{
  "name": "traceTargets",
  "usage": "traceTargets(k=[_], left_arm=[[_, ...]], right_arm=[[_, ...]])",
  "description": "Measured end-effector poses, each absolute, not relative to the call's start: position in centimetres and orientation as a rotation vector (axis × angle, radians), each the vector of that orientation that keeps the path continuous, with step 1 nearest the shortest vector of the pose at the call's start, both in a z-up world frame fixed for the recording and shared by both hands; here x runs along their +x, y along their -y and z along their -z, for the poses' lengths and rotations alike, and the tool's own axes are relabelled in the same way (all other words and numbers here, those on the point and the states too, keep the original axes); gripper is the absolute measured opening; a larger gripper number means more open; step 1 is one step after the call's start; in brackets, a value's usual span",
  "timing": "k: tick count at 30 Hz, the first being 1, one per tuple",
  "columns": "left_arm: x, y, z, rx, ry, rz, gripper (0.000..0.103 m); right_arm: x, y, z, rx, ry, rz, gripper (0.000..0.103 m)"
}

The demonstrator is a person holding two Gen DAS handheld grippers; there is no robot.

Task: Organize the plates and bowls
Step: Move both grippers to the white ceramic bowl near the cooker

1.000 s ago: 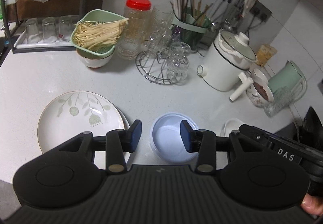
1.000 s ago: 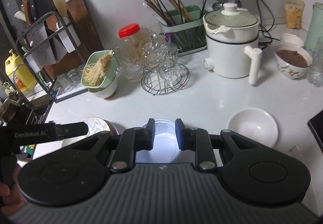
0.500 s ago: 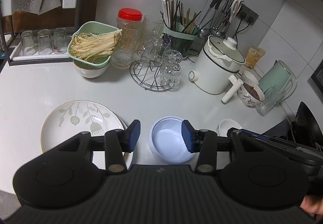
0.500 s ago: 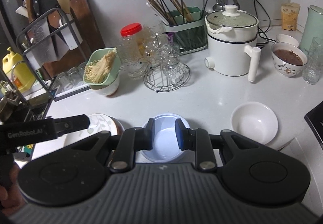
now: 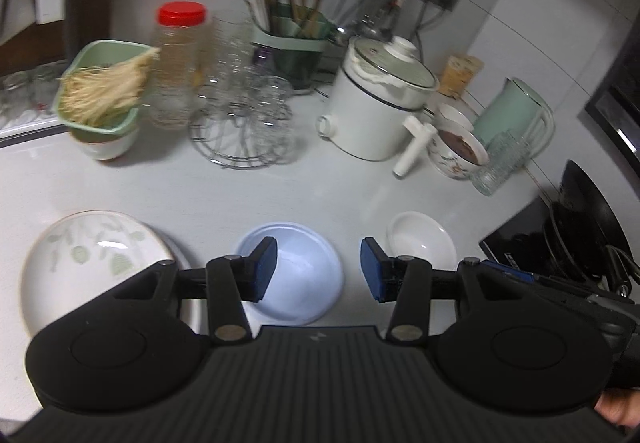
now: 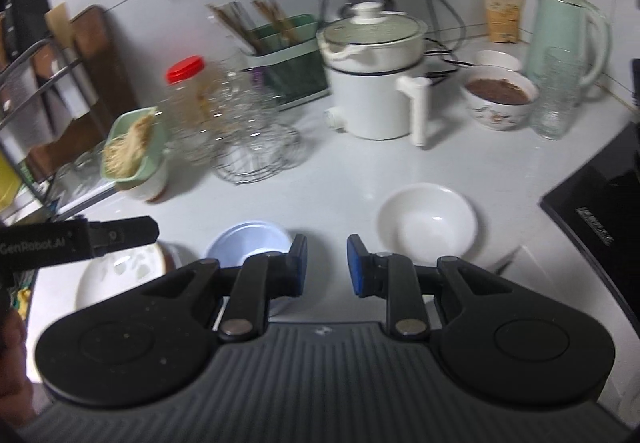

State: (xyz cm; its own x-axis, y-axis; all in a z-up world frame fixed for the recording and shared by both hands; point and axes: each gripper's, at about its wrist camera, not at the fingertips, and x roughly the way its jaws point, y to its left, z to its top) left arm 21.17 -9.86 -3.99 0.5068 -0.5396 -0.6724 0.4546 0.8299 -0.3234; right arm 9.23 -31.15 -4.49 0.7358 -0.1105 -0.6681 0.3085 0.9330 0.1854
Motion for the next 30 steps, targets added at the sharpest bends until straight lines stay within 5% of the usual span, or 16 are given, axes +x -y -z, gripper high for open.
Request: traceTargets(k=[11, 14, 30], left_arm=[[24.7, 19.2, 8.0, 0.001, -0.918, 0.718, 0.057], [25.8, 21.4, 9.0, 0.023, -0.911, 0.747, 0.057], [29.6, 29.2, 14.0, 0.147, -1.033, 0.814, 0.057]], right_arm=[[10.1, 37.7, 6.7, 0.332, -0.728, 0.349, 0.026], [11.1, 39.3, 7.4, 0.333, -0.720, 0.350, 0.045], [14.0, 46.0, 13.2, 0.467, -0.786, 0.393, 0.045]])
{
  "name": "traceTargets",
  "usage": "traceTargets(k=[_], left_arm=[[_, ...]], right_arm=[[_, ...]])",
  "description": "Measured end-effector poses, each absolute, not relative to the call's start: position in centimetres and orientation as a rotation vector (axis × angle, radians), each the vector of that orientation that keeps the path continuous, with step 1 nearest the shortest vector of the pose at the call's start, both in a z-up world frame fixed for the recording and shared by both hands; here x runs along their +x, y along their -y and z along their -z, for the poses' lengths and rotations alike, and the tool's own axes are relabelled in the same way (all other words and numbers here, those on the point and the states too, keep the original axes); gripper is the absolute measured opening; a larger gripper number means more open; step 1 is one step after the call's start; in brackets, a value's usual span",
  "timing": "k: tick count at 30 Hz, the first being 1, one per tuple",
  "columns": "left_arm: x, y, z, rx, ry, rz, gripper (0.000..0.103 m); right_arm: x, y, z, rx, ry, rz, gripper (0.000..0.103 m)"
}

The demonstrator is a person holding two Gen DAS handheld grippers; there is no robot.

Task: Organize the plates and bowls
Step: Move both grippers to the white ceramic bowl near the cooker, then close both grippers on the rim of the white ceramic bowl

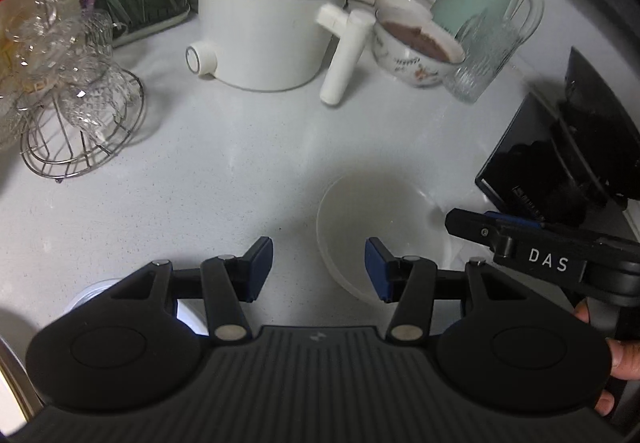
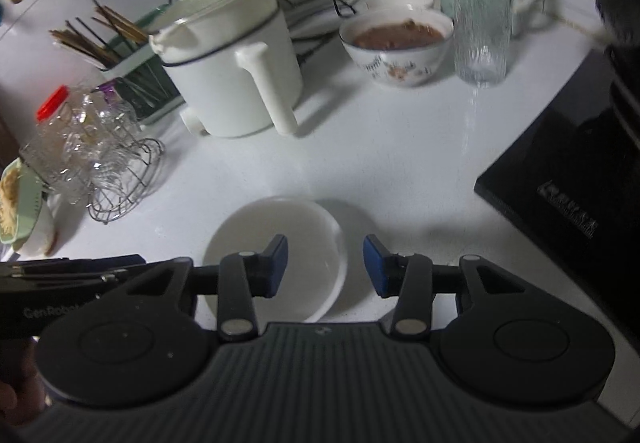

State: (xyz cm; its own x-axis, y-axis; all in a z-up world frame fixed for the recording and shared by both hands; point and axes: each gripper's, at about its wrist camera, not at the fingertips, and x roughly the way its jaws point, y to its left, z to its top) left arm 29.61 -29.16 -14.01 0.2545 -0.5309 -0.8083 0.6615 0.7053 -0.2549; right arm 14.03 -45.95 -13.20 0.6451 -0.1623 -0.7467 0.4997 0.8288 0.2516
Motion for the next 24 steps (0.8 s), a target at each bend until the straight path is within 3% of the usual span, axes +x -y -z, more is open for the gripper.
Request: traceTargets(k=[8, 10, 12, 17, 24], left_arm=[[30.2, 31.6, 15.7, 0.179, -1.094, 0.841, 0.055], [30.3, 32.0, 16.1, 0.188, -1.100, 0.833, 0.050], [30.3, 32.4, 16.2, 0.192, -1.095, 0.814, 0.037], [30.7, 33.1, 16.8, 0.202, -1.100, 0.785, 0.022], [31.4, 32.4, 16.6, 0.146, -1.137, 0.770, 0.018]], right_arm=[[14.8, 47.2, 14.9, 0.538, -0.821, 0.371, 0.045], [15.0, 47.4, 15.1, 0.543, -0.826, 0.368, 0.041], [15.2, 47.4, 15.3, 0.537, -0.836, 0.364, 0.040], [16.1, 46.9, 16.1, 0.517, -0.871, 0.345, 0.030], [16.3, 46.8, 16.6, 0.483, -0.884, 0.376, 0.013]])
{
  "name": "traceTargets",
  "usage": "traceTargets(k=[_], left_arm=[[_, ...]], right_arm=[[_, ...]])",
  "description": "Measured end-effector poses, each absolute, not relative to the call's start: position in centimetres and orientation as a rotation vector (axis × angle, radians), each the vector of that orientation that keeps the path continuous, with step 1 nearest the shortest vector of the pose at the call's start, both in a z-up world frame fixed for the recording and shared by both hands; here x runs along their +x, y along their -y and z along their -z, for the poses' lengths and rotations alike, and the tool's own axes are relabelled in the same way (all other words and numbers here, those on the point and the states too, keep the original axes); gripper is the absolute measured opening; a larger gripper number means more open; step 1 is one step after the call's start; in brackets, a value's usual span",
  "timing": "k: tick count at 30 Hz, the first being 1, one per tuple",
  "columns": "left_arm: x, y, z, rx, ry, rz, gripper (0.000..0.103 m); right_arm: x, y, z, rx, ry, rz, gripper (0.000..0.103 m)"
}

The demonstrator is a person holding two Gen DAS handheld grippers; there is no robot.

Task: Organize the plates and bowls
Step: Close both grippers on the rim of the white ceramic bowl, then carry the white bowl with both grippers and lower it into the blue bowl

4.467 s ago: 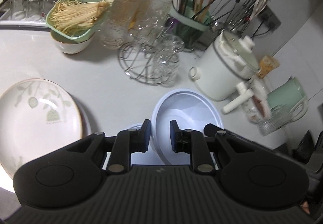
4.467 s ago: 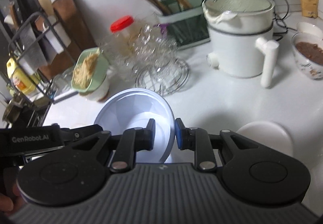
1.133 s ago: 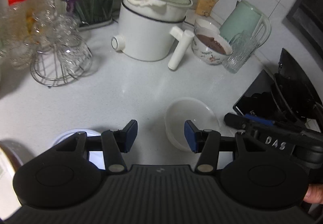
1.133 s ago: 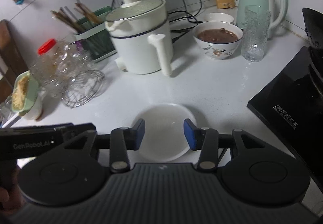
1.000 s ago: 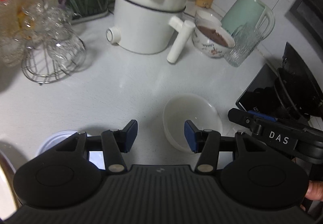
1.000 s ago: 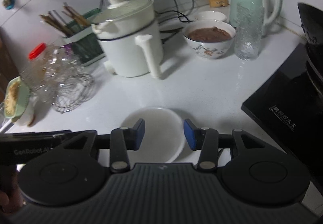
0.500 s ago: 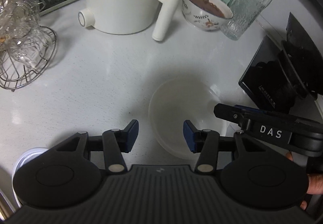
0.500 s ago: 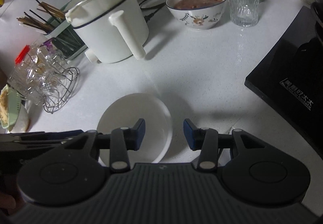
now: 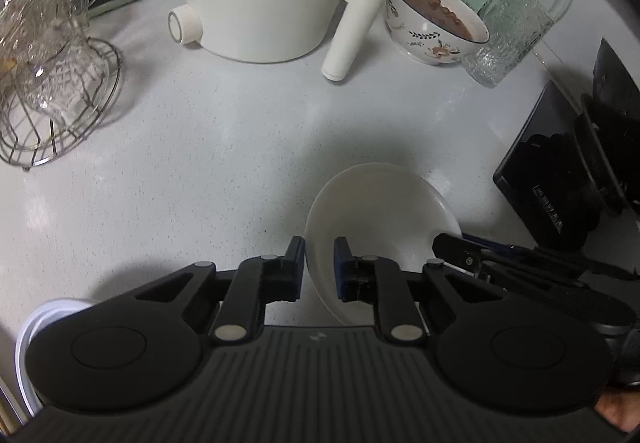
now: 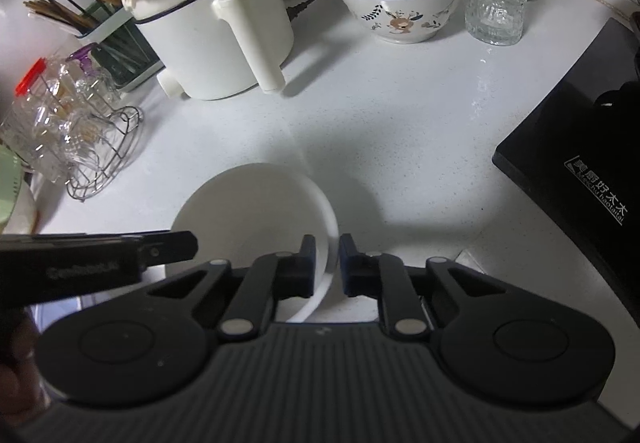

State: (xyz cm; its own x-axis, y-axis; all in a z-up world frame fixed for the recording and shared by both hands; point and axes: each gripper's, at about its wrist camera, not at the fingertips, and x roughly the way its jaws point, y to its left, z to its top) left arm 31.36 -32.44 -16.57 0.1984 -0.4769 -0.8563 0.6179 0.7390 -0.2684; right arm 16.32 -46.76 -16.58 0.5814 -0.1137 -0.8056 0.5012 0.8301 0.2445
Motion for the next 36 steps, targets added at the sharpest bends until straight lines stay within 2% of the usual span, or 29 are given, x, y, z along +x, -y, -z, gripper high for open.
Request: traceTargets(k=[8, 21, 36], left_arm=[[31.3, 31.7, 15.3, 0.112, -1.158, 0.775, 0.018], [30.4, 29.1, 9.2, -0.031, -1.106, 0.797, 0.018], [28.9, 25.2, 4.0, -0.029, -1.065, 0.757, 0.018]], right_arm=[[15.5, 47.1, 16.2, 0.580, -0.888, 0.374, 0.013], [13.2, 47.1, 11.6, 0.679, -0.785, 0.366, 0.013], [12.3, 45.6, 7.8, 0.788, -0.745, 0.269, 0.015]])
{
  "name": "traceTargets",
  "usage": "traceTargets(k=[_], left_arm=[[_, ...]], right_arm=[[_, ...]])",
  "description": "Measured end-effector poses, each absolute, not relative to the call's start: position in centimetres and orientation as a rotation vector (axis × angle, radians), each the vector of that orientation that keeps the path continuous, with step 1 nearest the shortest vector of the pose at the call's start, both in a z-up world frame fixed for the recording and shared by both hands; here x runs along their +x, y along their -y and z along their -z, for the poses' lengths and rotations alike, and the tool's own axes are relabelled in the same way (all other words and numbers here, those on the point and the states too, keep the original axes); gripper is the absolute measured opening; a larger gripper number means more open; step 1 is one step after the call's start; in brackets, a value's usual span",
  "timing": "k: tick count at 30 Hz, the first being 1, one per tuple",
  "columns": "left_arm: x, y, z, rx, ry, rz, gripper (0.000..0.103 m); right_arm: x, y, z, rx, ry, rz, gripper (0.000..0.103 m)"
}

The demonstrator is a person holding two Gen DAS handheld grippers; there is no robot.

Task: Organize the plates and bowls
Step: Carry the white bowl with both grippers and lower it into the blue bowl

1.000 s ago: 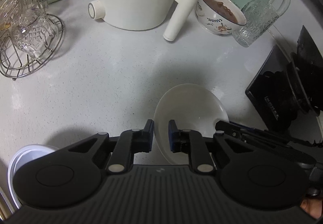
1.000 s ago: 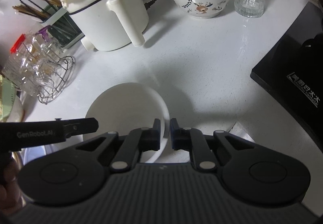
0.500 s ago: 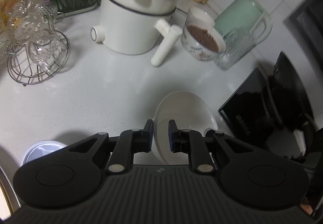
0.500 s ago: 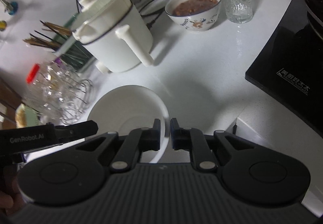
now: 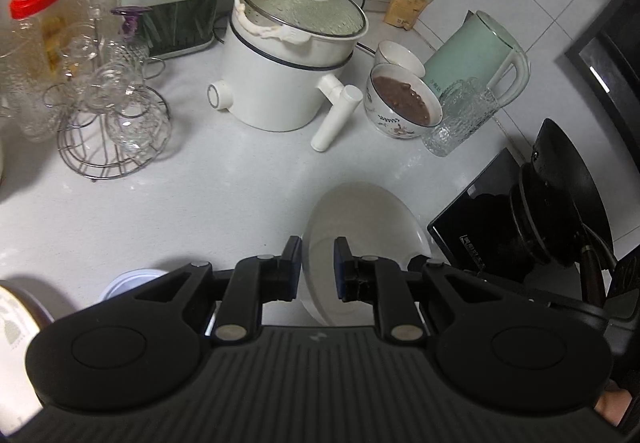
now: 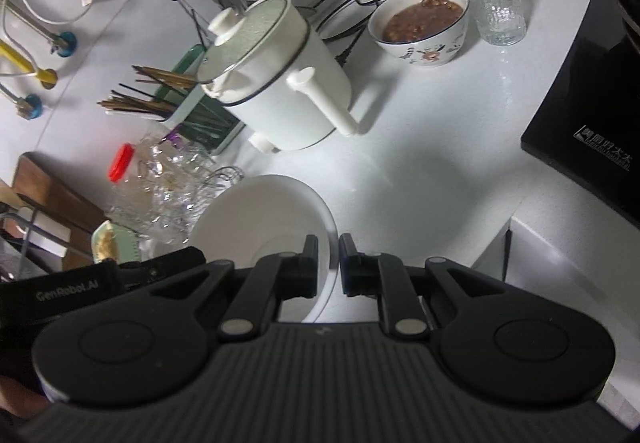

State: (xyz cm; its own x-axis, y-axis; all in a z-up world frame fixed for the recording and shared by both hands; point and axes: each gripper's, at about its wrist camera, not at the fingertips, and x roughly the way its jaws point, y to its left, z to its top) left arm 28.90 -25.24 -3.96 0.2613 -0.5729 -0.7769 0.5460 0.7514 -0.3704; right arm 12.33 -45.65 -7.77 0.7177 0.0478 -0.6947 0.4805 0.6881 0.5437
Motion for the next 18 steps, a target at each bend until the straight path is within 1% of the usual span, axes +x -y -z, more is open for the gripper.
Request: traceTargets(k=[5, 18], left_arm=[[29.1, 22.8, 3.6, -0.092, -1.071, 0.729, 0.018], [29.2, 16.1, 3.7, -0.248, -1.037, 0.600, 0.018]], right_arm=[[12.6, 44.8, 7.0, 0.793, -0.729, 0.216, 0.015], [16.1, 40.9, 5.6, 0.669, -0.768, 0.077, 0.015]])
